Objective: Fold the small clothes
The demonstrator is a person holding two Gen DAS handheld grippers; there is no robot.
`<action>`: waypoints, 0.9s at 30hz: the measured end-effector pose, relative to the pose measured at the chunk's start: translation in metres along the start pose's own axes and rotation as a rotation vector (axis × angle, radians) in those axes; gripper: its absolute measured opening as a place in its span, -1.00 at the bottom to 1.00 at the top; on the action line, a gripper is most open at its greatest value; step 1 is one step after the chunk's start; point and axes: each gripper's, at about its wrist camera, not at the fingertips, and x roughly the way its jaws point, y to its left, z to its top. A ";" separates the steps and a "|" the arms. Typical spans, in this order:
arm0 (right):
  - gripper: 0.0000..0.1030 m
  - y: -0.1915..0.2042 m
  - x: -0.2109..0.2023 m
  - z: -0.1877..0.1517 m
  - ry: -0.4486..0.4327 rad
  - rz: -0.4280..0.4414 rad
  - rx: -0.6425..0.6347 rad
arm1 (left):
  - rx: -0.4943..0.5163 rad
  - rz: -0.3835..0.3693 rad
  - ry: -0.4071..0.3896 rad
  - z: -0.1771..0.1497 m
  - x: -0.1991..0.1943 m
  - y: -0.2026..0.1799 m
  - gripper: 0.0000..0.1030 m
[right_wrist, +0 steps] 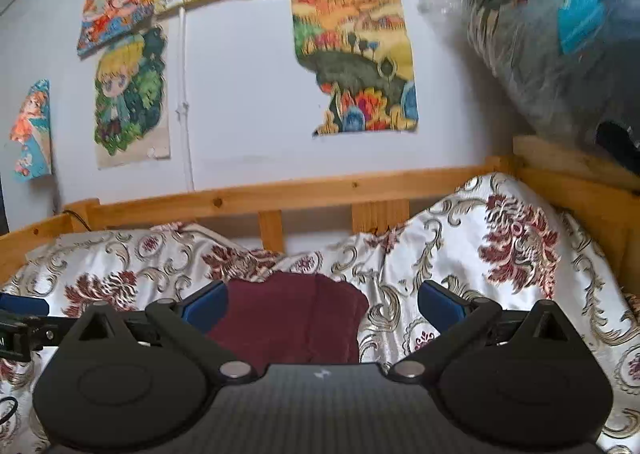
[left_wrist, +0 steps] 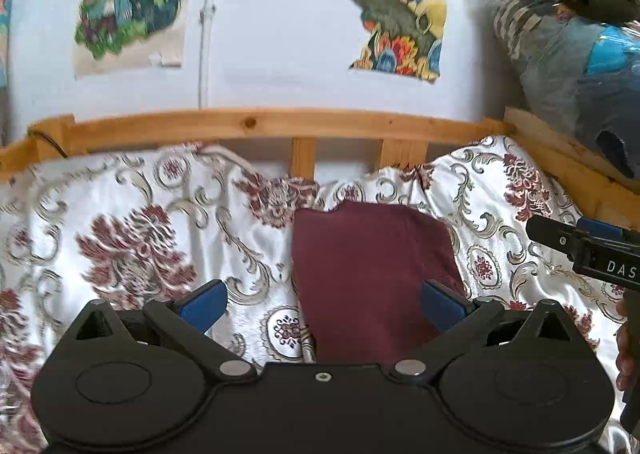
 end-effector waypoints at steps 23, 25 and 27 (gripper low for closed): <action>1.00 0.031 -0.125 -0.011 -0.123 -0.035 -0.030 | 0.030 0.059 -0.101 -0.030 -0.110 -0.010 0.99; 1.00 0.033 -0.133 -0.018 -0.128 -0.047 -0.037 | 0.029 0.072 -0.099 -0.035 -0.112 -0.009 0.99; 1.00 0.037 -0.140 -0.025 -0.132 -0.059 -0.050 | 0.025 0.080 -0.094 -0.041 -0.113 -0.008 0.99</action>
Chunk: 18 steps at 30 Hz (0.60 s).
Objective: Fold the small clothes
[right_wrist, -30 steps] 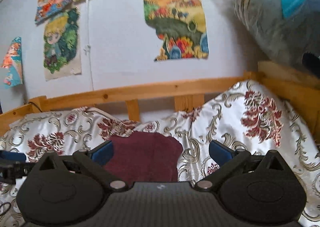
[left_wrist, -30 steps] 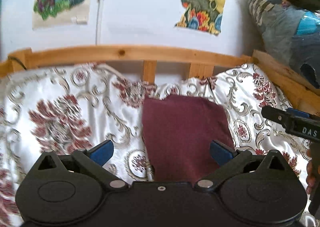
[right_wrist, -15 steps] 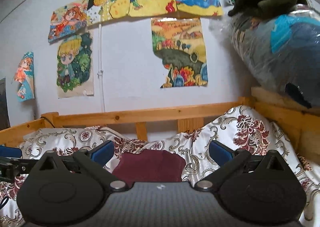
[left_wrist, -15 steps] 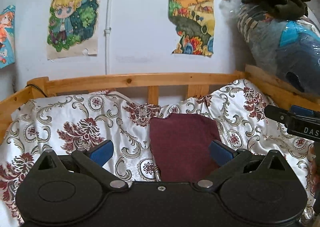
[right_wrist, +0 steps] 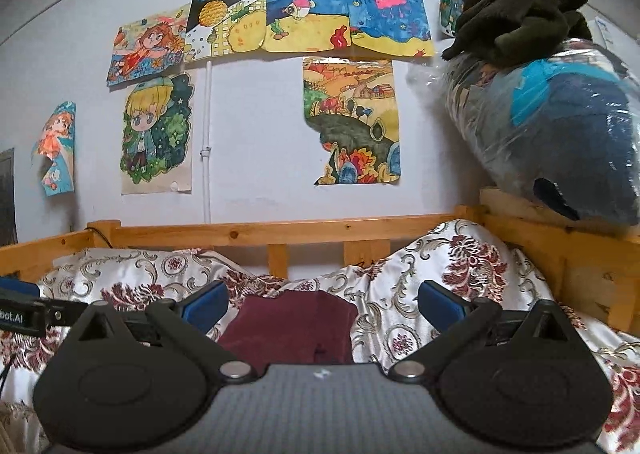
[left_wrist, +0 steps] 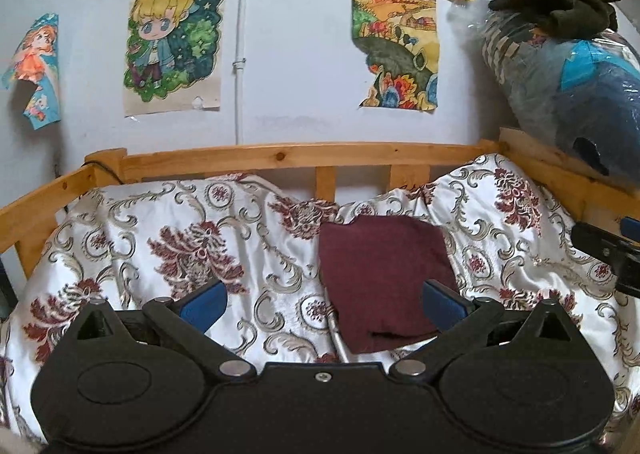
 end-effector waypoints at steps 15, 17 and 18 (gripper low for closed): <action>1.00 0.013 -0.005 -0.047 0.142 -0.037 -0.002 | -0.077 0.016 0.094 -0.048 0.010 0.014 0.99; 1.00 0.017 -0.001 -0.054 0.182 -0.063 -0.019 | -0.084 0.030 0.132 -0.055 0.015 0.016 0.99; 1.00 0.018 0.002 -0.056 0.201 -0.070 -0.030 | -0.083 0.040 0.151 -0.058 0.017 0.017 0.99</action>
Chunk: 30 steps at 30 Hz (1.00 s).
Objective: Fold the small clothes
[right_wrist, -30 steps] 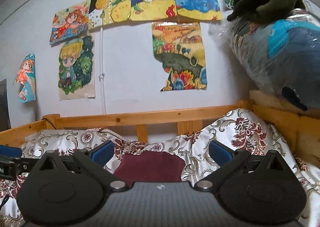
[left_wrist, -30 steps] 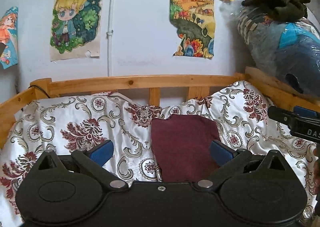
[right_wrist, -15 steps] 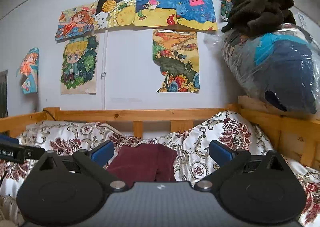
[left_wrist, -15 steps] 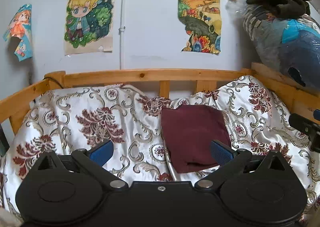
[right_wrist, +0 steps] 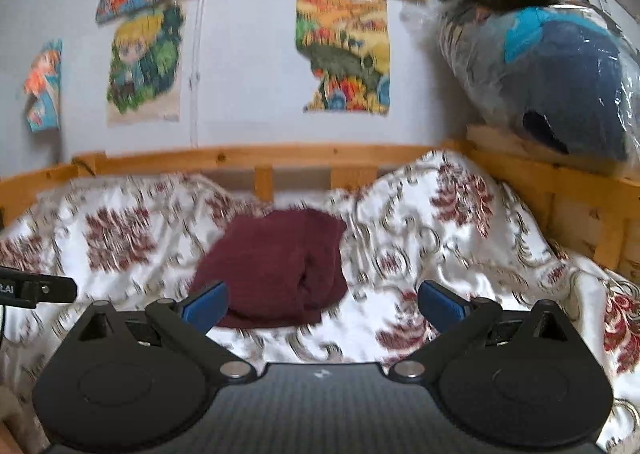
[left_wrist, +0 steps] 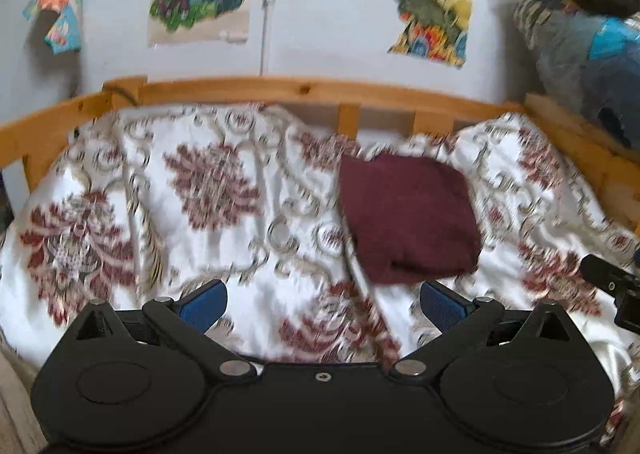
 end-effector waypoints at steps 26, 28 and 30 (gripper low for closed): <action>1.00 0.005 0.012 -0.007 0.065 -0.014 -0.001 | -0.043 -0.027 0.140 -0.008 0.020 0.003 0.99; 1.00 0.004 0.012 -0.007 0.065 -0.015 0.002 | -0.037 -0.026 0.140 -0.008 0.020 0.002 0.99; 1.00 0.003 0.012 -0.007 0.065 -0.016 0.004 | -0.032 -0.025 0.141 -0.008 0.021 0.002 0.99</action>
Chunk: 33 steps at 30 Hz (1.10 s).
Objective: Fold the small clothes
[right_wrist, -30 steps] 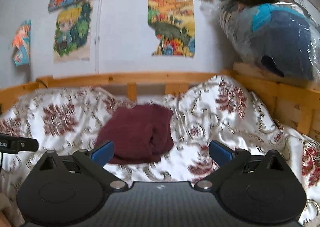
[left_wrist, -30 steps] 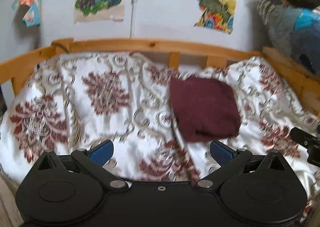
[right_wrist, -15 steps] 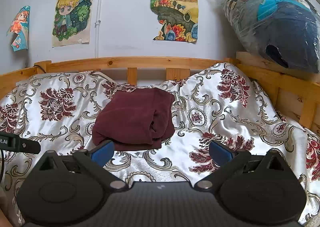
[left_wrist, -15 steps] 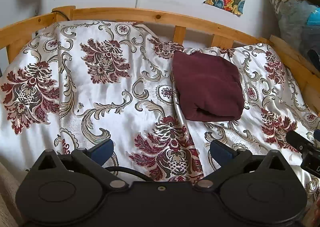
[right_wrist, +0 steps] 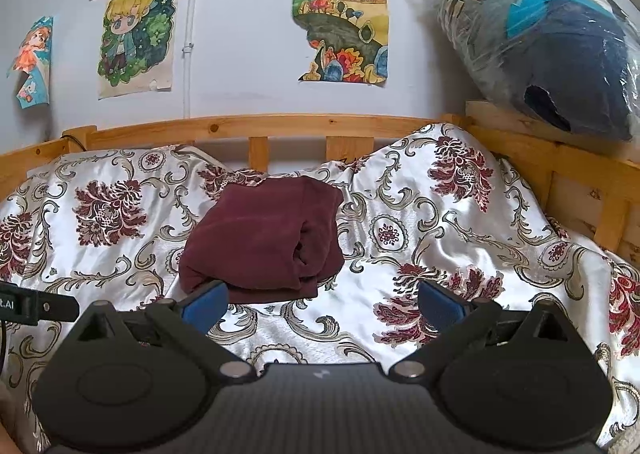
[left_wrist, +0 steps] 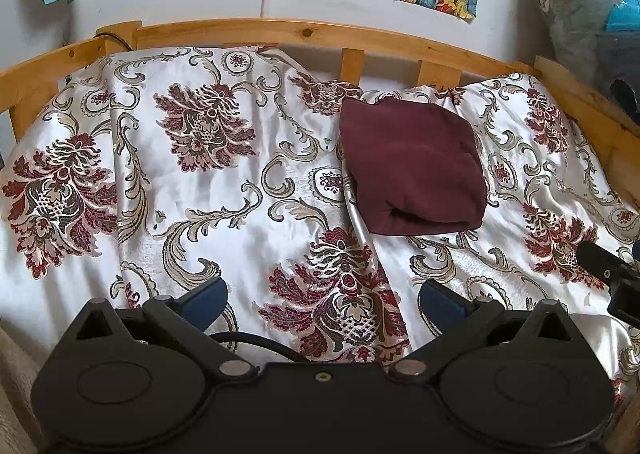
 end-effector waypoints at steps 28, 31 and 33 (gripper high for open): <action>1.00 -0.001 0.000 0.000 0.000 0.000 0.002 | 0.006 0.001 0.004 0.000 0.000 0.000 0.99; 1.00 -0.001 0.000 0.000 0.000 0.000 0.002 | 0.007 0.001 0.005 0.000 0.001 0.000 0.99; 1.00 -0.001 0.000 0.000 -0.001 0.000 0.002 | 0.007 0.001 0.005 0.000 0.001 0.000 0.99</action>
